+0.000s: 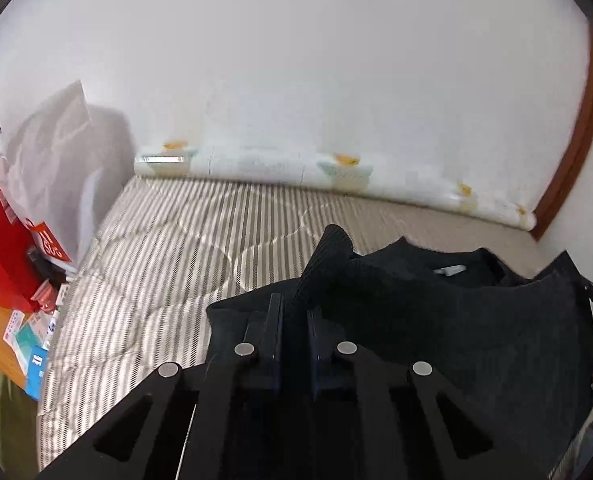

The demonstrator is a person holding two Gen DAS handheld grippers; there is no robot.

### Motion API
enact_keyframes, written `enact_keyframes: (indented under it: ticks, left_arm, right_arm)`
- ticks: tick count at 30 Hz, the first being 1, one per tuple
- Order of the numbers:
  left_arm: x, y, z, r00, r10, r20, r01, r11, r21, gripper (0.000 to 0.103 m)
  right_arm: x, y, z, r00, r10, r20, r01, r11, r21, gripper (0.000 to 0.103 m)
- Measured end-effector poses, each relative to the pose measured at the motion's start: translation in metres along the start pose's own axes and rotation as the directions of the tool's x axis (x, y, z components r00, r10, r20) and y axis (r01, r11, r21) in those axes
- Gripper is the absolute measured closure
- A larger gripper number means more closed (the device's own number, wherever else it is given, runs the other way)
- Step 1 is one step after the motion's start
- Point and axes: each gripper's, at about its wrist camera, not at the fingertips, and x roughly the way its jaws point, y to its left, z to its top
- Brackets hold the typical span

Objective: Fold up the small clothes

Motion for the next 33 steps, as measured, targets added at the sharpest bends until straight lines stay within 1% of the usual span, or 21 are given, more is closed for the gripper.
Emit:
enact_keyframes:
  ticks: [1, 3, 5, 7, 8, 10, 11, 12, 14, 15, 17, 20, 23, 26, 28, 29, 31, 33]
  left_arm:
    - [0.008, -0.001, 0.0, 1.0, 0.008, -0.02, -0.008, 1.0, -0.005, 0.093]
    - [0.026, -0.004, -0.004, 0.998, 0.037, -0.06, -0.037, 0.999, -0.001, 0.093]
    - [0.035, -0.007, -0.008, 0.995, 0.068, -0.068, -0.067, 0.997, 0.022, 0.092]
    - [0.039, -0.009, -0.012, 0.993, 0.084, -0.079, -0.081, 0.996, 0.042, 0.091]
    - [0.039, -0.01, -0.011, 0.993, 0.086, -0.082, -0.083, 0.996, 0.044, 0.088]
    - [0.037, -0.011, -0.011, 0.992, 0.086, -0.09, -0.082, 0.996, 0.047, 0.085]
    - [0.035, -0.01, -0.011, 0.992, 0.08, -0.102, -0.076, 0.996, 0.044, 0.077]
    - [0.033, -0.01, -0.011, 0.991, 0.066, -0.117, -0.061, 0.997, 0.041, 0.064]
    - [0.028, -0.01, -0.015, 0.99, 0.066, -0.125, -0.061, 0.997, 0.043, 0.048]
    - [0.024, -0.01, -0.02, 0.989, 0.078, -0.125, -0.071, 0.996, 0.057, 0.047]
    - [0.019, -0.011, -0.03, 0.985, 0.099, -0.139, -0.088, 0.993, 0.085, 0.047]
    - [0.005, -0.004, -0.052, 0.979, 0.113, -0.171, -0.099, 0.991, 0.093, 0.047]
    - [-0.011, 0.005, -0.07, 0.977, 0.113, -0.18, -0.099, 0.991, 0.089, 0.046]
    - [-0.03, 0.011, -0.087, 0.98, 0.116, -0.164, -0.102, 0.99, 0.093, 0.045]
    - [-0.046, 0.017, -0.099, 0.982, 0.128, -0.138, -0.117, 0.99, 0.081, 0.045]
    - [-0.054, 0.02, -0.106, 0.982, 0.124, -0.142, -0.115, 0.991, 0.07, 0.043]
    - [-0.064, 0.028, -0.117, 0.983, 0.09, -0.158, -0.084, 0.995, 0.046, 0.043]
    - [-0.075, 0.035, -0.132, 0.985, 0.077, -0.157, -0.073, 0.997, 0.033, 0.043]
  right_arm:
    - [0.015, -0.002, -0.002, 0.999, -0.004, -0.042, 0.005, 1.0, 0.009, 0.089]
    - [0.038, -0.003, -0.01, 0.995, -0.029, -0.097, 0.029, 1.0, -0.001, 0.089]
    - [0.049, -0.001, -0.017, 0.991, -0.048, -0.123, 0.046, 0.999, -0.016, 0.089]
    - [0.051, -0.004, -0.018, 0.99, -0.052, -0.13, 0.051, 0.999, -0.013, 0.085]
    - [0.049, -0.005, -0.018, 0.99, -0.055, -0.132, 0.054, 0.998, -0.008, 0.083]
    - [0.04, -0.005, -0.017, 0.987, -0.083, -0.141, 0.082, 0.997, -0.015, 0.074]
    - [0.03, -0.005, -0.019, 0.988, -0.074, -0.136, 0.074, 0.997, -0.002, 0.073]
    - [0.022, -0.004, -0.021, 0.99, -0.06, -0.127, 0.061, 0.998, 0.006, 0.072]
    - [0.006, 0.0, -0.03, 0.993, -0.051, -0.105, 0.05, 0.999, -0.016, 0.067]
    - [0.001, 0.002, -0.038, 0.992, -0.079, -0.101, 0.074, 0.996, -0.044, 0.064]
    - [-0.002, 0.0, -0.056, 0.983, -0.131, -0.129, 0.122, 0.99, -0.074, 0.064]
    - [-0.015, -0.01, -0.078, 0.979, -0.134, -0.153, 0.128, 0.991, -0.046, 0.064]
    - [-0.033, -0.017, -0.097, 0.977, -0.138, -0.16, 0.137, 0.99, -0.019, 0.064]
    - [-0.053, -0.019, -0.118, 0.974, -0.152, -0.169, 0.154, 0.988, 0.003, 0.064]
    - [-0.067, -0.021, -0.131, 0.97, -0.164, -0.178, 0.171, 0.985, 0.021, 0.065]
    - [-0.074, -0.021, -0.136, 0.966, -0.185, -0.18, 0.192, 0.981, 0.02, 0.065]
    - [-0.09, -0.021, -0.14, 0.954, -0.23, -0.192, 0.237, 0.971, 0.015, 0.064]
    - [-0.107, -0.017, -0.14, 0.953, -0.245, -0.178, 0.252, 0.968, 0.017, 0.064]
